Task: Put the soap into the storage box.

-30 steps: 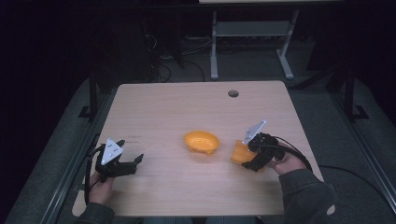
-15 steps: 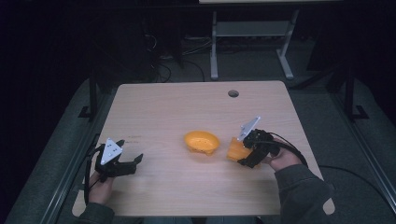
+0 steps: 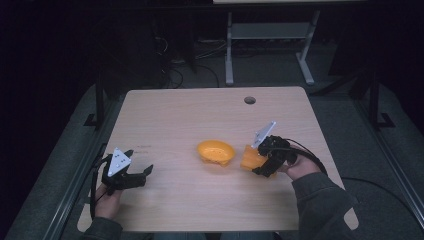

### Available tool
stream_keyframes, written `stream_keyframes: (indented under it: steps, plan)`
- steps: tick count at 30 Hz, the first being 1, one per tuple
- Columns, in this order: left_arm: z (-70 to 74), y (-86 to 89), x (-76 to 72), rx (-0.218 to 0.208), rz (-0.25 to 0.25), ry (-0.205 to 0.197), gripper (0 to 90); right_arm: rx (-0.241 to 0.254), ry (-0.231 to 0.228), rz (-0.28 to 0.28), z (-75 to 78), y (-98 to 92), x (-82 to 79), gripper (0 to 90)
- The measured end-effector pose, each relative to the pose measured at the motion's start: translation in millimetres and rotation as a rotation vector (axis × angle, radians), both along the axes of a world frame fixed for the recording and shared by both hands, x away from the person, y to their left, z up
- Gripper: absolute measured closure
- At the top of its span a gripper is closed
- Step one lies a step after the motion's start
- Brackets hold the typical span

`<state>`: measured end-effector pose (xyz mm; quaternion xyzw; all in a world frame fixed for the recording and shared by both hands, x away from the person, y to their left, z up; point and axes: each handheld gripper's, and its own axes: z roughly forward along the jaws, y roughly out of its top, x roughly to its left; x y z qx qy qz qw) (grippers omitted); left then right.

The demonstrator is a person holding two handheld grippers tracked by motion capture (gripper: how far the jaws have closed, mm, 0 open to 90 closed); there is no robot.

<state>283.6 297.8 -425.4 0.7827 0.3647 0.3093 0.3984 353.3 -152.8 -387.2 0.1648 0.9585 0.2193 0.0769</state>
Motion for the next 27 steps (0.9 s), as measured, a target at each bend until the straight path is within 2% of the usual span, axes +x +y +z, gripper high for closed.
stream_keyframes:
  steps: [20, 27]
  plan:
    - [0.1, -0.1, -0.1, -0.001, -0.001, -0.001, 14.1, -0.002, -0.005, 0.024, 11.5, 10.4, 10.4, 20.7]
    - [0.2, 0.4, 0.0, -0.005, 0.002, -0.002, 14.1, -0.010, -0.015, 0.052, 20.8, 24.8, 18.9, 20.6]
